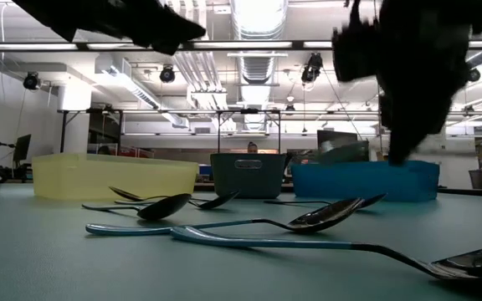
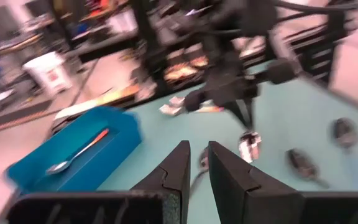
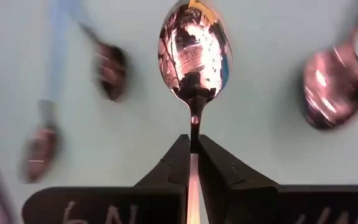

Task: Sort silverware by color (type)
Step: Put the orange spoon into the blue bin

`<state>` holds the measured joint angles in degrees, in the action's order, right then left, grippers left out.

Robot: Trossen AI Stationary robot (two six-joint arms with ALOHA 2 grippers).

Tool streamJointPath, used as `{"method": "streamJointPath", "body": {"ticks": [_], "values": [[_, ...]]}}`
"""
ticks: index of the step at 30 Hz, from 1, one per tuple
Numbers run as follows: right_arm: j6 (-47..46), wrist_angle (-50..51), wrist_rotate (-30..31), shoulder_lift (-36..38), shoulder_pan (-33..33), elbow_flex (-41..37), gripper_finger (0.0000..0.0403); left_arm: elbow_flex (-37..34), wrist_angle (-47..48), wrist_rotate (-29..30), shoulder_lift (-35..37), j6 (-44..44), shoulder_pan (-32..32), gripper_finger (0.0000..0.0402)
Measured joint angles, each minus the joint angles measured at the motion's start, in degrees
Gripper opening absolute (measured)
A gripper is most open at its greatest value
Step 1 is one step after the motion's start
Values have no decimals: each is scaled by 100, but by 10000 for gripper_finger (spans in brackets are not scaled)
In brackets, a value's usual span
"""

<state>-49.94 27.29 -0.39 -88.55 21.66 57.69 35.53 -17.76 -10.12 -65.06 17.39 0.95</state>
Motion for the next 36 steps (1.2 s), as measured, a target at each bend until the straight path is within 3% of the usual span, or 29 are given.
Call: {"method": "streamJointPath", "body": {"ticks": [8,19,28,36], "values": [[1300,-2646,-62,320,-370,-469,9,0,-670,-1265,2,-382,-2,40],[2861,-6509,-2033,321,-1159,-1363,9,5,-1426,-2066,-26,-943,-20,62],[3190,-7409,-3041,321,-1540,-1287,9,11,-3268,-2055,-761,-1409,-135,130],[3513,-7469,-3152,319,-1545,-1255,9,20,-4558,-1782,-1576,-1737,-148,199]]}}
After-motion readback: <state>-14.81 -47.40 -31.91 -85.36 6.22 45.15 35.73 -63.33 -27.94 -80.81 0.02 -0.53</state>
